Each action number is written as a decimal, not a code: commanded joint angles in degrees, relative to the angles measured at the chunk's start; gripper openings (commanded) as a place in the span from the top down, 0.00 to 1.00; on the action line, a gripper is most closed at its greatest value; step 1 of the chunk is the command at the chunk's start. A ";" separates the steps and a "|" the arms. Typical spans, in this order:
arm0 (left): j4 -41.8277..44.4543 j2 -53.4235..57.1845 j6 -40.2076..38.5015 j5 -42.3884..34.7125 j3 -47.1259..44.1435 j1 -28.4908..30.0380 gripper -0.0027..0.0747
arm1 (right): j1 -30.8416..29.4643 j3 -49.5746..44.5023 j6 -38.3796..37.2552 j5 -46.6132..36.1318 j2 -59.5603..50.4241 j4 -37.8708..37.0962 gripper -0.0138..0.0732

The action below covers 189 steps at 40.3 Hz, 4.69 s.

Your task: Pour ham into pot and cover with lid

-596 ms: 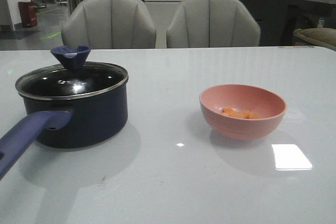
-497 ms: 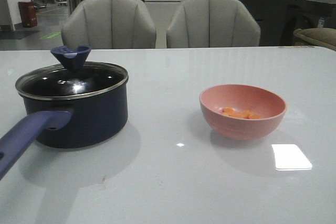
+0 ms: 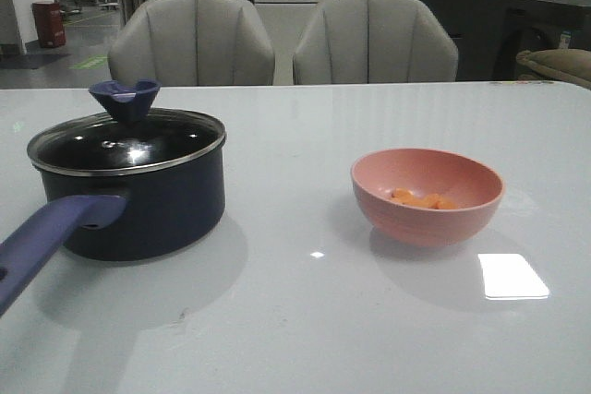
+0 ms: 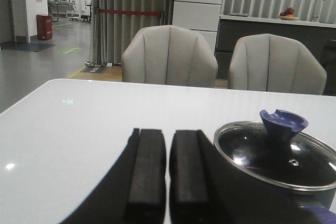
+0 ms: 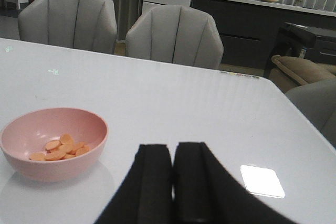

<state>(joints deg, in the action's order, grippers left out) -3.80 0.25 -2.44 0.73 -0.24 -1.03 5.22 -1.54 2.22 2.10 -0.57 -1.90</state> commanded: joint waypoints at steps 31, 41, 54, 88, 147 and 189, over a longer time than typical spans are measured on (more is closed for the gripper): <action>0.02 -8.43 -0.32 12.71 23.32 0.03 0.80 | -0.27 0.30 0.04 -4.50 -1.13 -0.84 0.66; -0.65 -12.76 -0.32 13.76 24.62 0.03 0.80 | -0.27 0.30 0.04 -4.50 -1.13 -0.84 0.66; -0.62 -15.73 -0.32 14.75 24.62 0.03 0.49 | -0.27 0.30 0.04 -4.50 -1.13 -0.84 0.66; -2.33 -61.97 -0.32 38.44 58.35 -9.23 0.13 | -0.27 0.30 0.04 -4.50 -1.13 -0.84 0.66; 6.09 -105.35 -16.78 58.15 95.18 -22.15 0.13 | -0.27 0.30 0.04 -4.50 -1.18 -0.84 0.66; 6.44 -103.64 -12.95 65.09 103.04 -22.15 0.61 | -0.27 0.30 0.04 -4.50 -1.18 -0.84 0.66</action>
<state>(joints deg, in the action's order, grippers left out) 2.09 -108.60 -17.39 65.91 98.76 -22.87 5.22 -1.54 2.22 2.10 -0.57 -1.90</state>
